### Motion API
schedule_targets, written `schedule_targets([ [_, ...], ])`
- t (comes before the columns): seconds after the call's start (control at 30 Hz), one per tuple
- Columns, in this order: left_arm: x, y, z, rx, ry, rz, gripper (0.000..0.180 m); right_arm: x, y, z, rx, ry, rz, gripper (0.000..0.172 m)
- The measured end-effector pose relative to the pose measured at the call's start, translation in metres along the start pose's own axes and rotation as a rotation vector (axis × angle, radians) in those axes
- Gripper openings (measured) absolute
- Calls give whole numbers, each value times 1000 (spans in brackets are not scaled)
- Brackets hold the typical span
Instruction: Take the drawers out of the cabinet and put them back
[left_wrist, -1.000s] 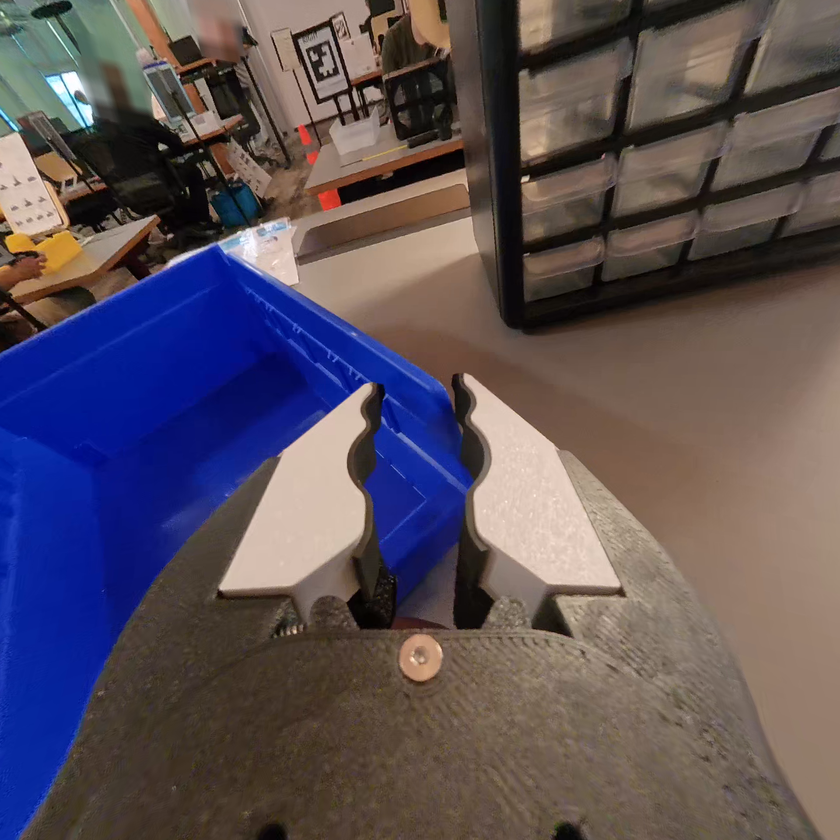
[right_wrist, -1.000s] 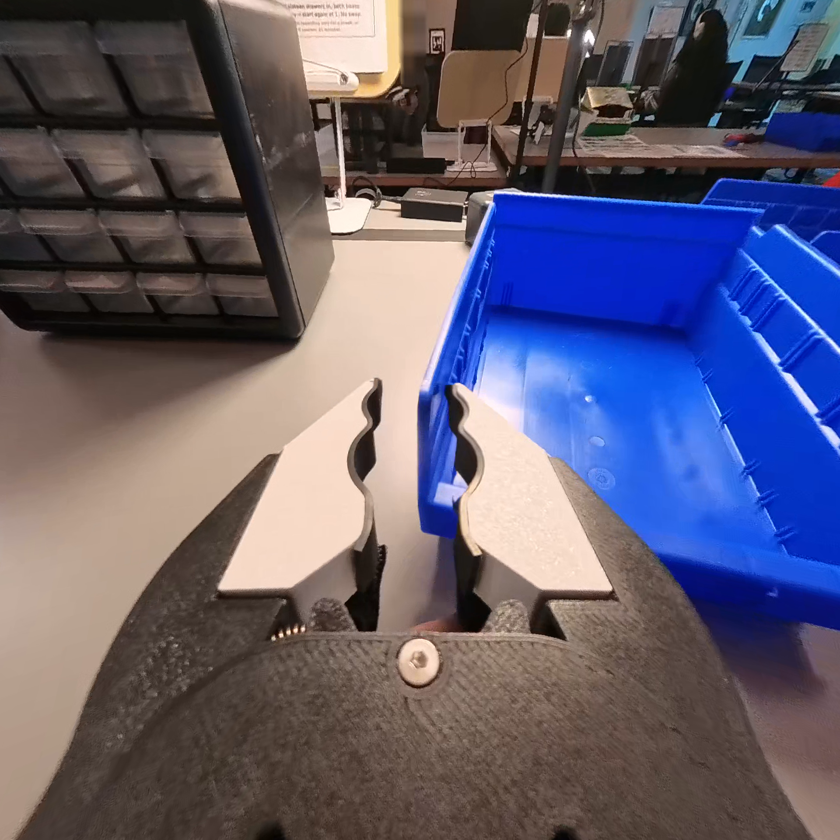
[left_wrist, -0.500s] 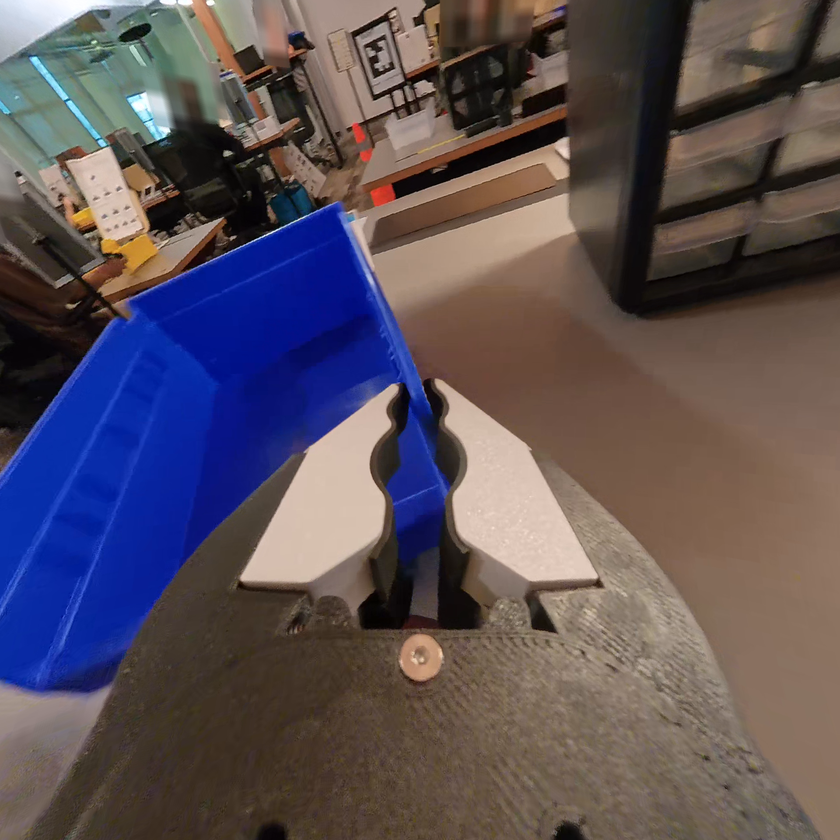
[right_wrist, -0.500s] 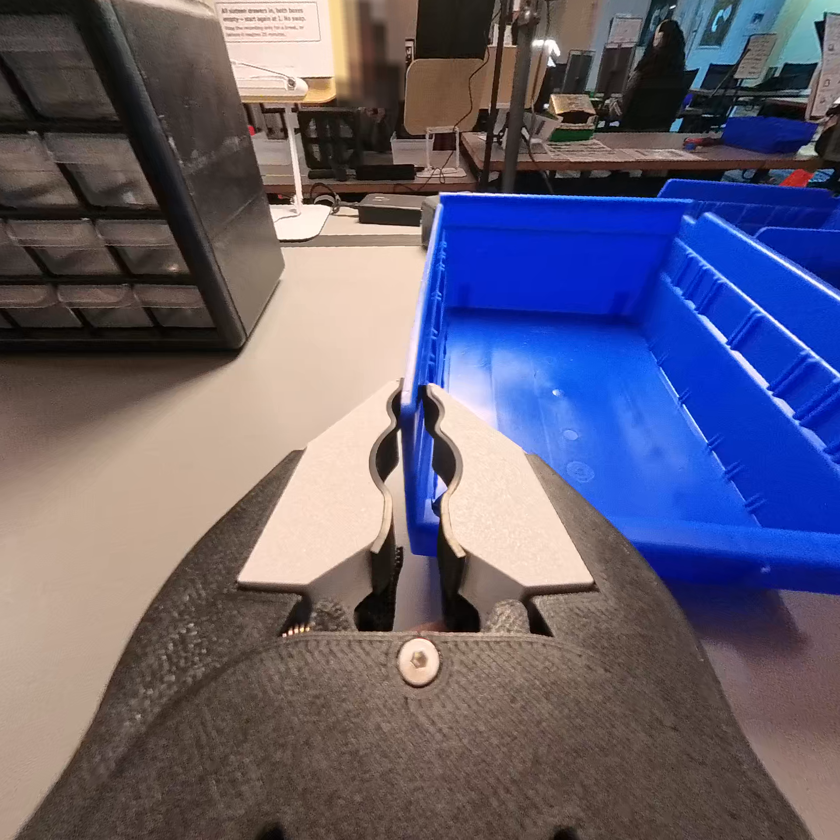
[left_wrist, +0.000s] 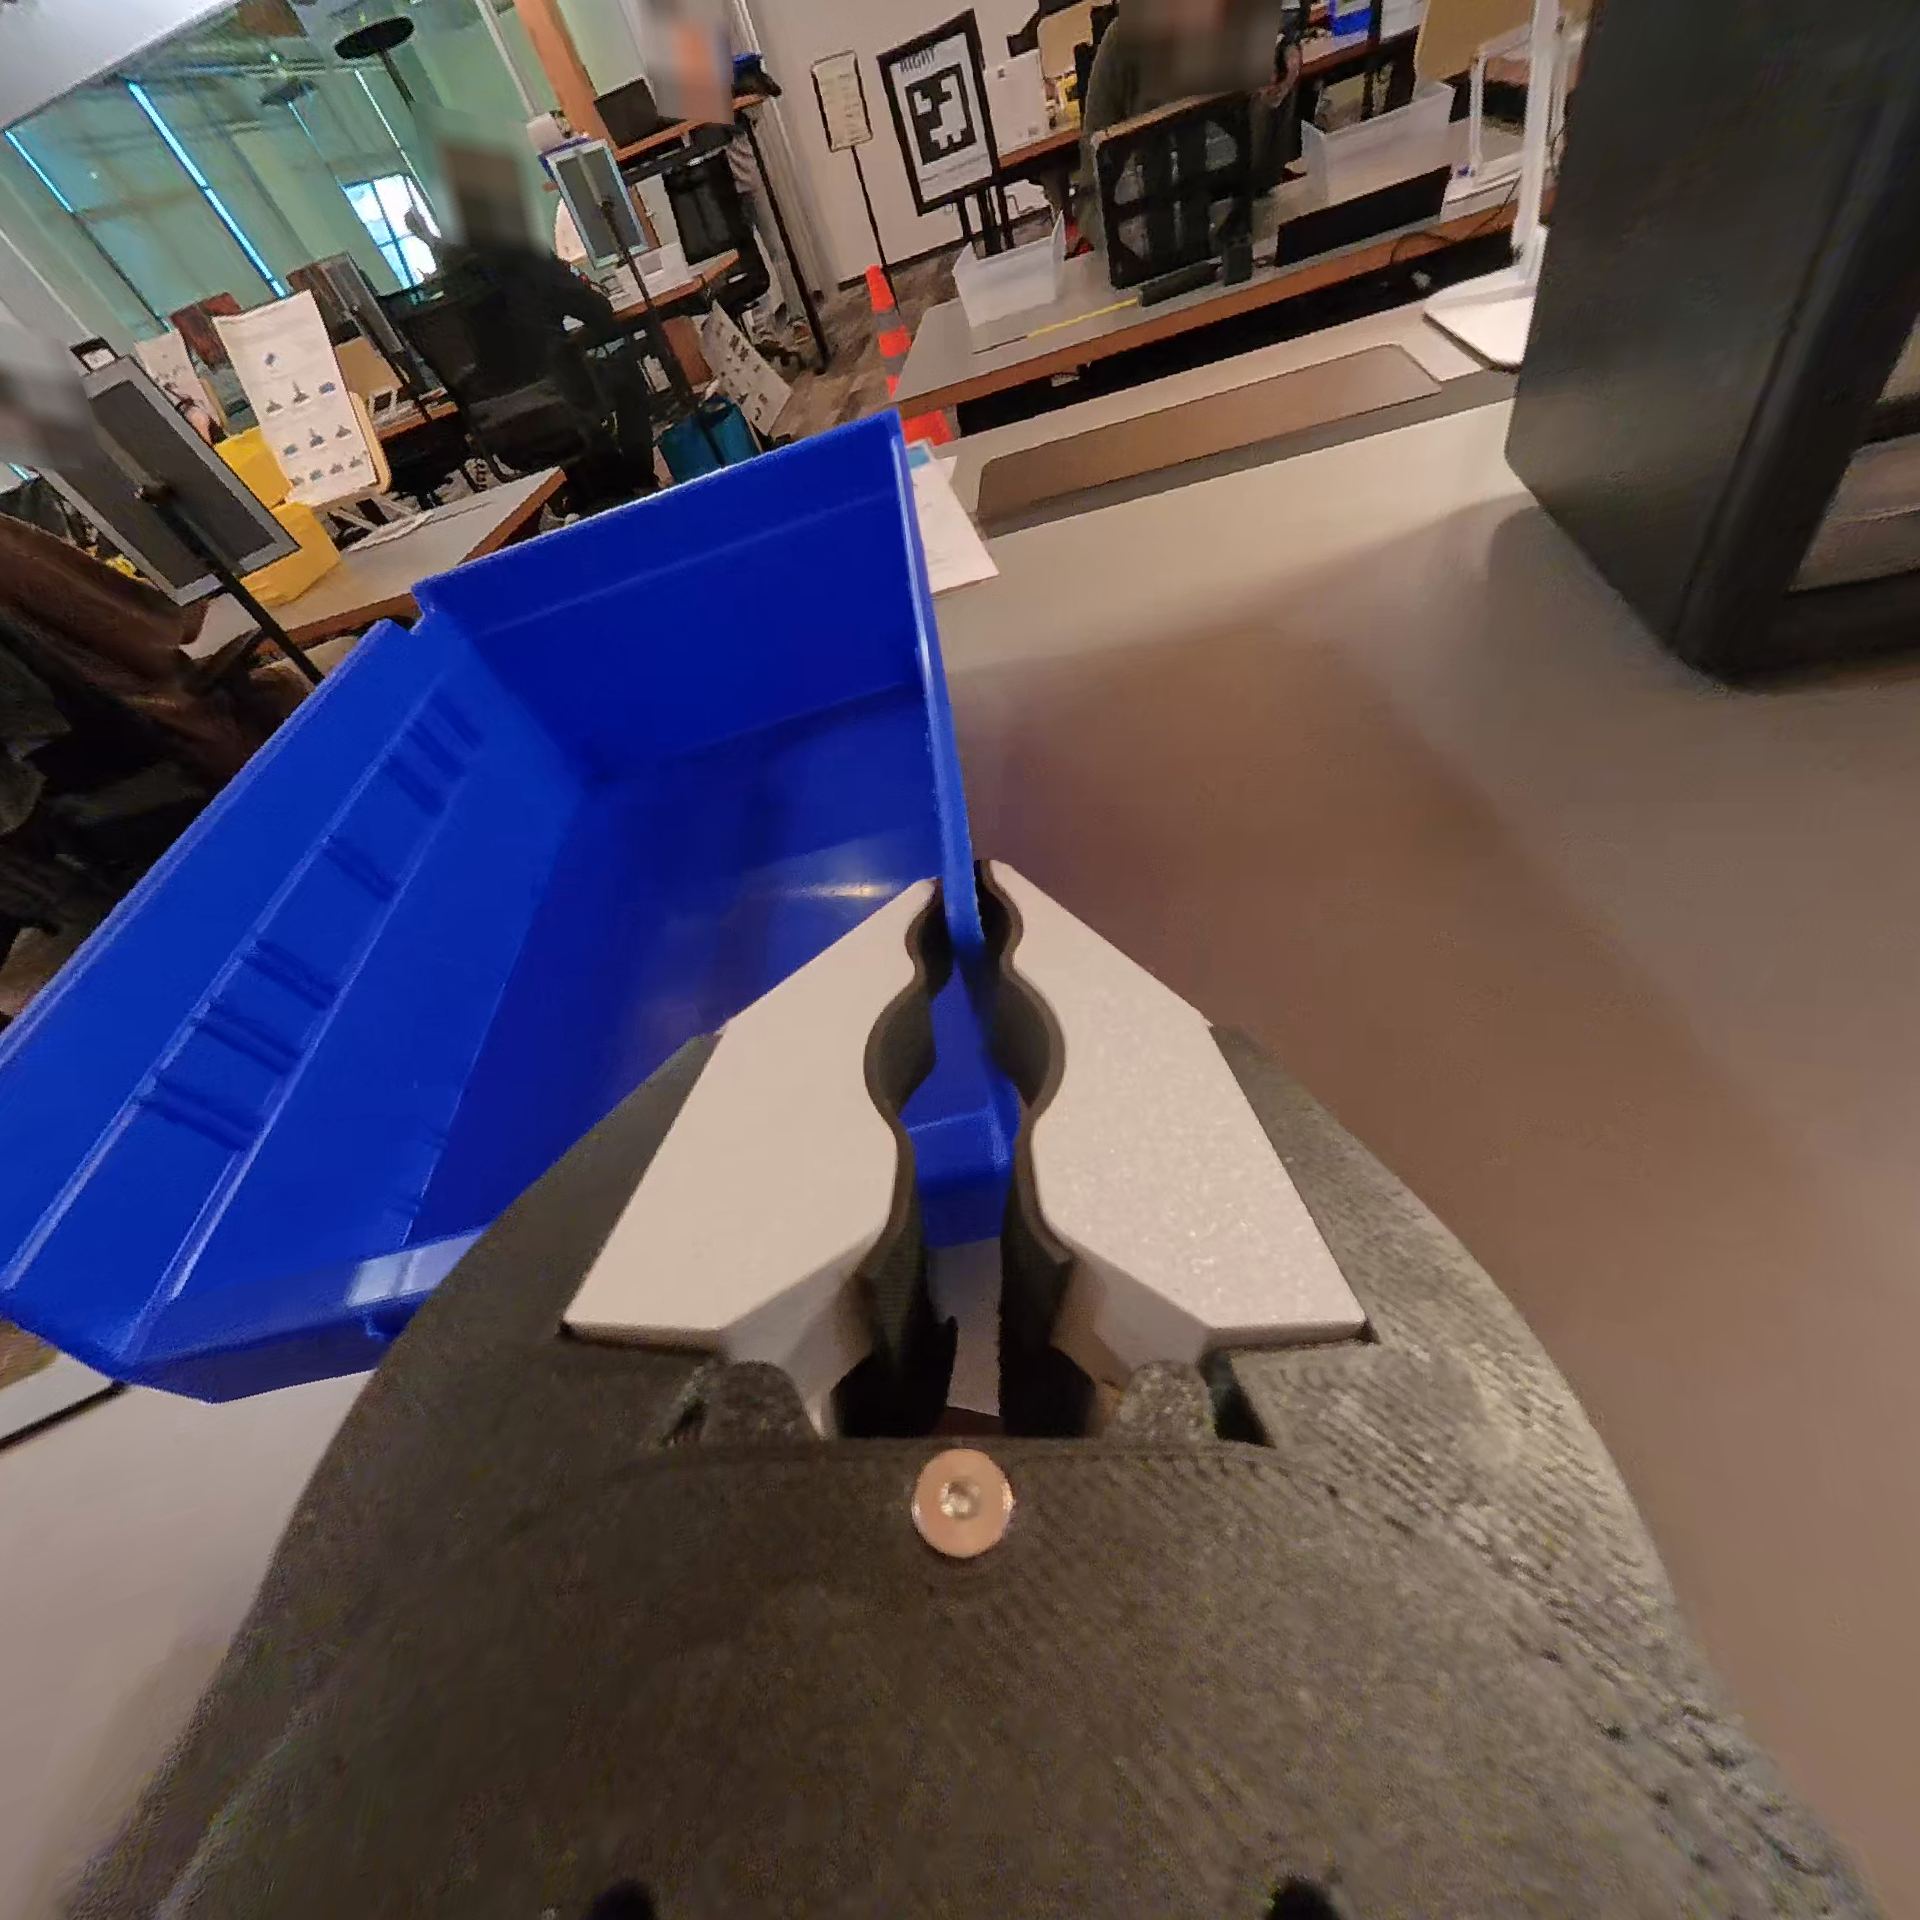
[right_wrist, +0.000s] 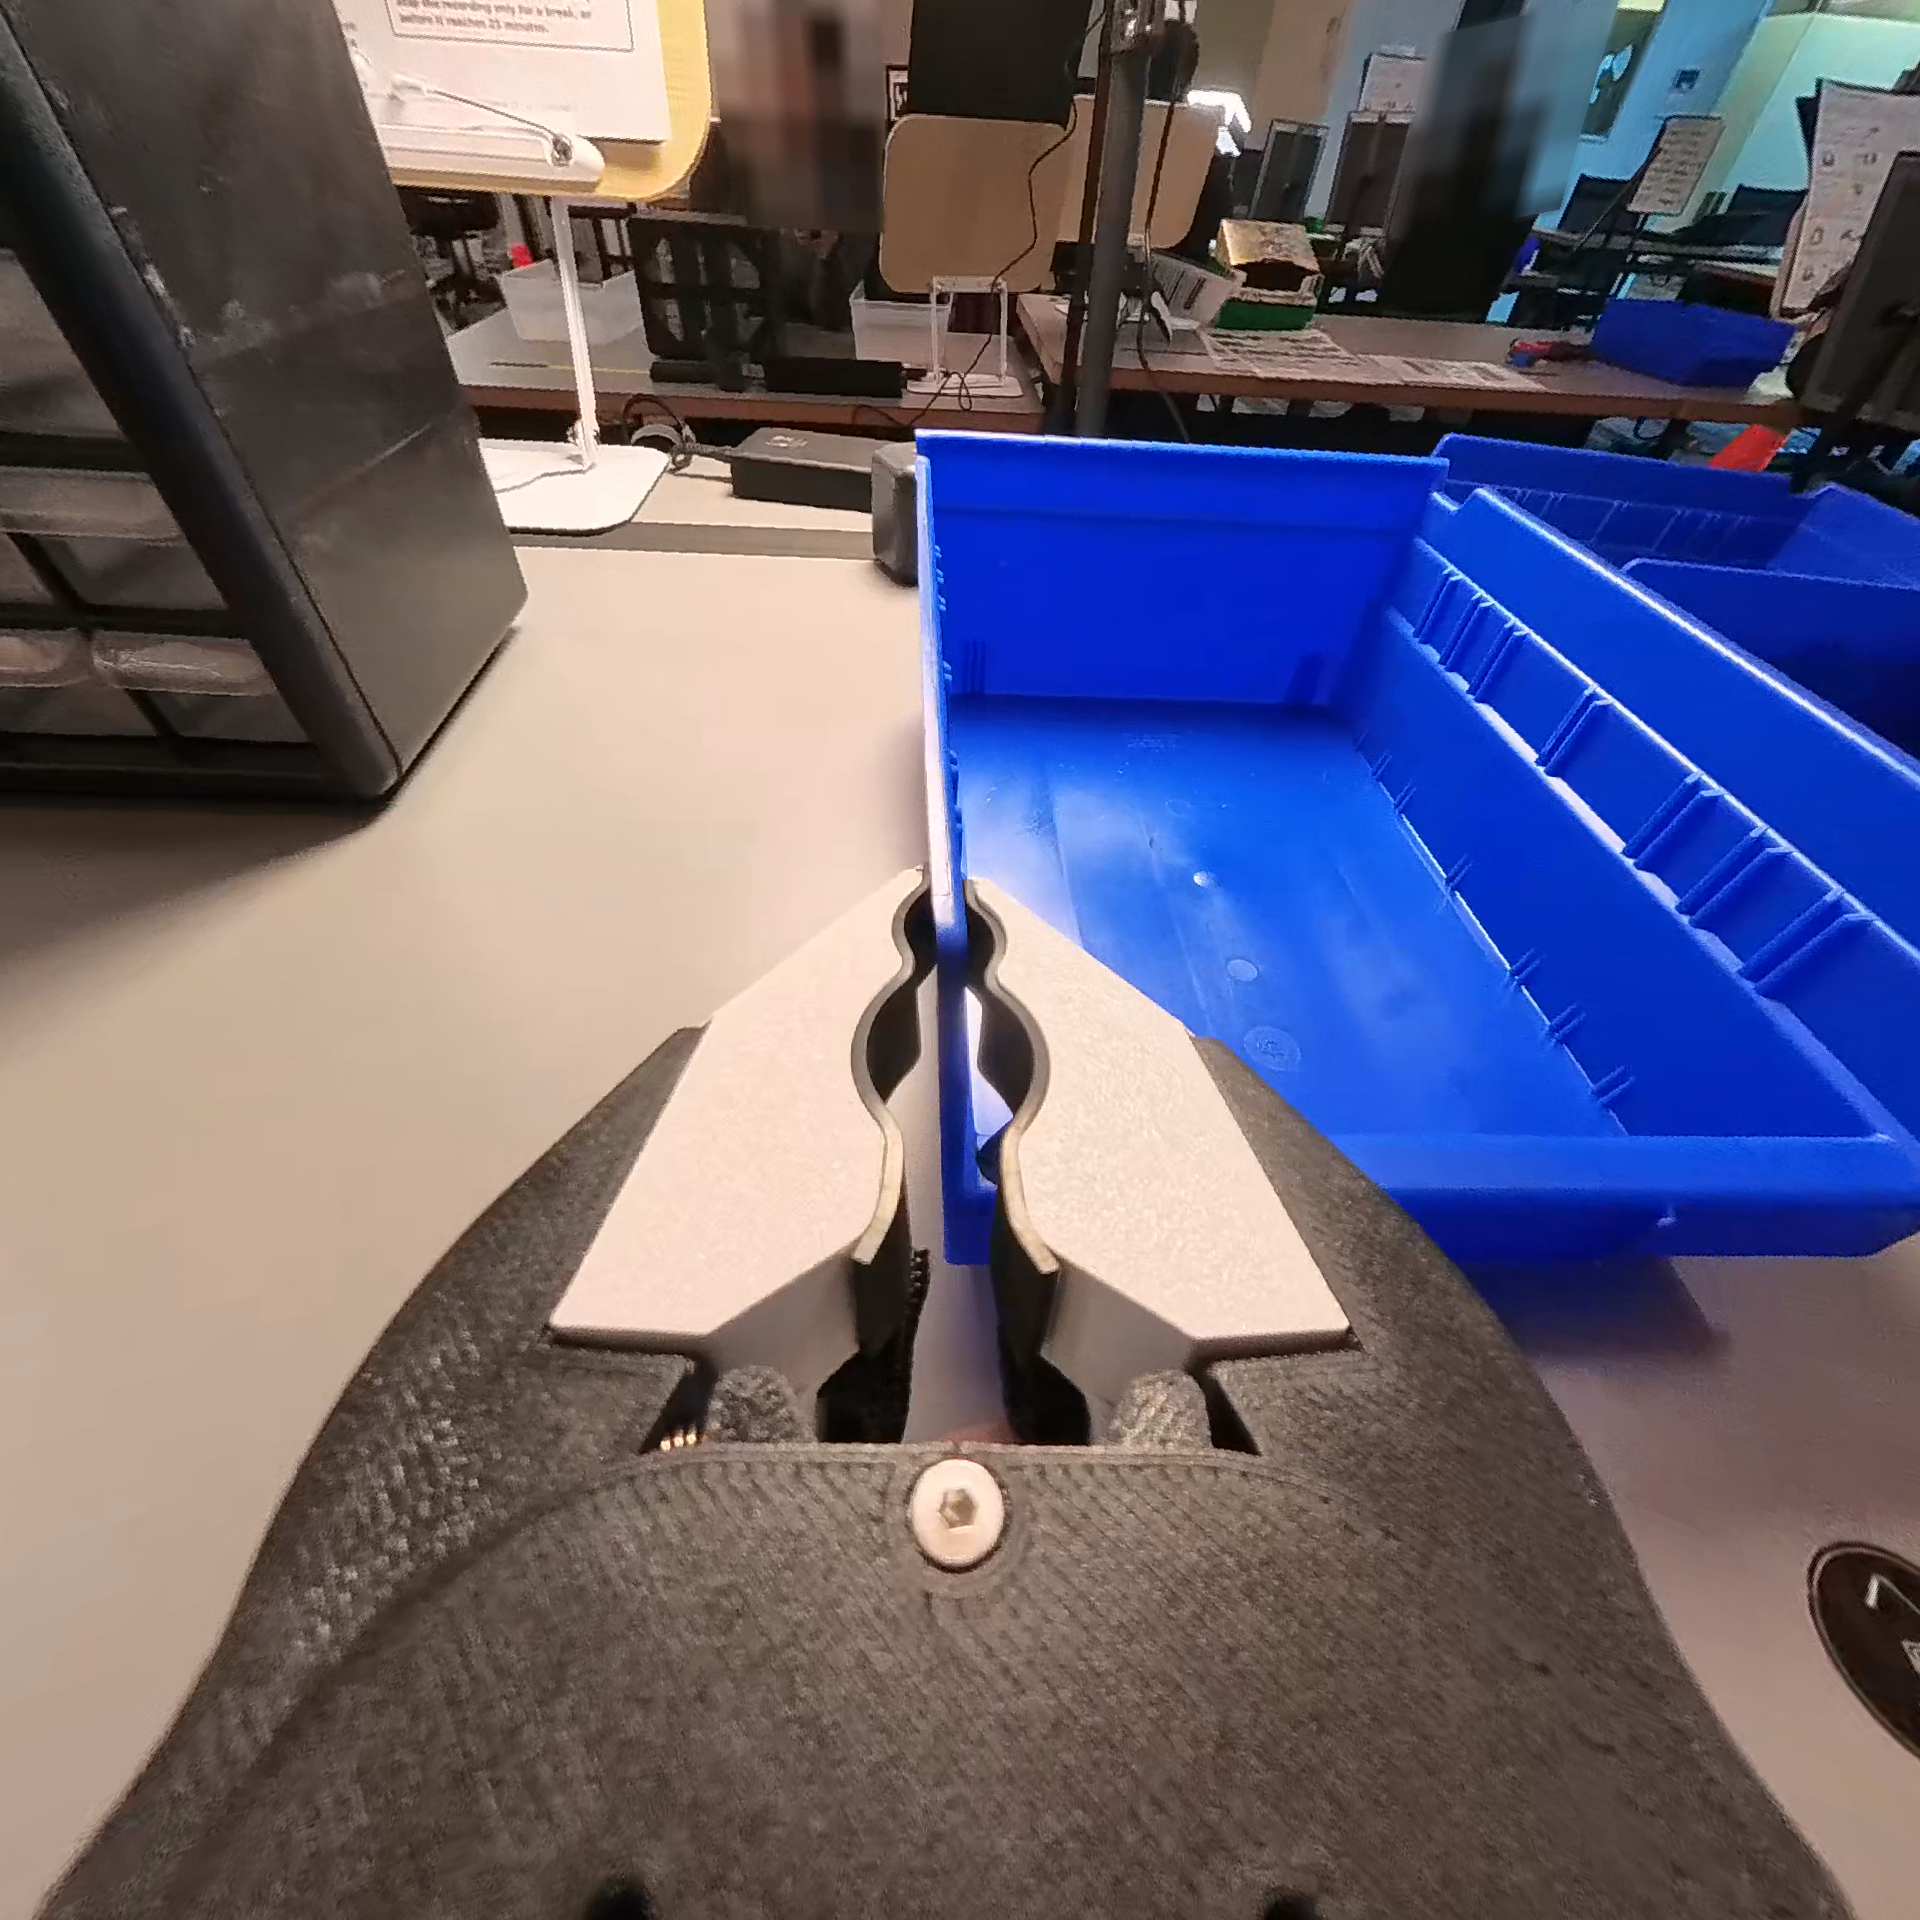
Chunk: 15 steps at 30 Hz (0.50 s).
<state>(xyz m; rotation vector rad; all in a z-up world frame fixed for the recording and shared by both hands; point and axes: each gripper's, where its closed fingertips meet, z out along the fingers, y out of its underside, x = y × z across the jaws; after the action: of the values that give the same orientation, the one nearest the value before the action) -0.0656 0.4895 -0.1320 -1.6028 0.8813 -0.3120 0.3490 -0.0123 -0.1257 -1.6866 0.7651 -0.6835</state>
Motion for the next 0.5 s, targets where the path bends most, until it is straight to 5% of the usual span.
schedule_targets([
  [0.33, -22, 4, 5, -6, 57, 5, 3, 0, 4, -10, -19, -33, -21, 13],
  [0.43, -28, -7, -21, 33, -6, 8, 38, -4, -2, -30, -9, -53, -42, 39],
  [0.5, -22, -28, -45, 108, -6, 18, 42, -8, -15, -50, 39, -77, -48, 42],
])
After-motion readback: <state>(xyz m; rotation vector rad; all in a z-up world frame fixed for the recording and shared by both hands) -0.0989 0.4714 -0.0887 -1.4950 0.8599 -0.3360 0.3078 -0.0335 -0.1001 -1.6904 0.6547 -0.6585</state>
